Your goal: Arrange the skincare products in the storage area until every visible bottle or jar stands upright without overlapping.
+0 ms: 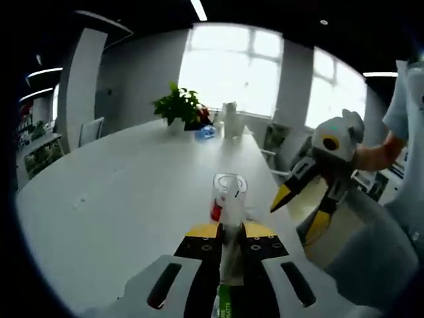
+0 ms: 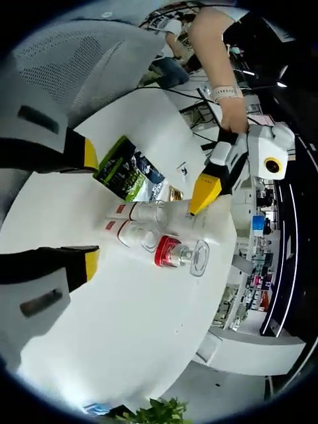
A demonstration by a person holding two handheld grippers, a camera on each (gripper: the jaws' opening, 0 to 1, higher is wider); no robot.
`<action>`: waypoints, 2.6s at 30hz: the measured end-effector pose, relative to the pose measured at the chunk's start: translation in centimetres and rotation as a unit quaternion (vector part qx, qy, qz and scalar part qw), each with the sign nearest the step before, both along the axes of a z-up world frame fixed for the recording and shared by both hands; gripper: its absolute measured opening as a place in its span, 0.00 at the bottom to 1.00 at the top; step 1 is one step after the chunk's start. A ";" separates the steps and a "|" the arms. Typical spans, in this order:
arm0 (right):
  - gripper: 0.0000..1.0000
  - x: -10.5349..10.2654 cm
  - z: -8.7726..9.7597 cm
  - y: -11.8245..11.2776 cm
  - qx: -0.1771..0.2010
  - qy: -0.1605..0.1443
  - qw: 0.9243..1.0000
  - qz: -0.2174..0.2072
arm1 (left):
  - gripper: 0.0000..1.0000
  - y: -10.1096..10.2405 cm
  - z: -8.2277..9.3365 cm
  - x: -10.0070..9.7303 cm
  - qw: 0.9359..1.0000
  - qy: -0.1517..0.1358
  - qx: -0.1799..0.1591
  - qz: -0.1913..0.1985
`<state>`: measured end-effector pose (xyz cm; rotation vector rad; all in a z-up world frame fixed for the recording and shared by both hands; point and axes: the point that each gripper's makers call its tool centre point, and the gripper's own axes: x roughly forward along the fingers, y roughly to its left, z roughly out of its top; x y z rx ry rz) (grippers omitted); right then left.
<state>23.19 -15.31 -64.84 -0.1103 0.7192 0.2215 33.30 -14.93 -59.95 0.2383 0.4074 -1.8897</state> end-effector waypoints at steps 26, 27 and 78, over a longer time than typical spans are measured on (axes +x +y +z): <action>0.53 0.9 1.5 0.6 -0.002 -0.018 1.000 0.015 | 0.45 4.2 -0.4 0.9 0.992 -0.086 0.056 0.067; 0.54 1.0 1.6 0.6 -0.004 -0.020 1.000 0.016 | 0.48 4.7 -0.5 0.9 0.992 -0.087 0.062 0.074; 1.00 3.2 5.6 4.0 -0.043 -0.061 0.995 0.070 | 0.97 17.6 0.8 -0.9 0.955 -0.109 0.122 0.246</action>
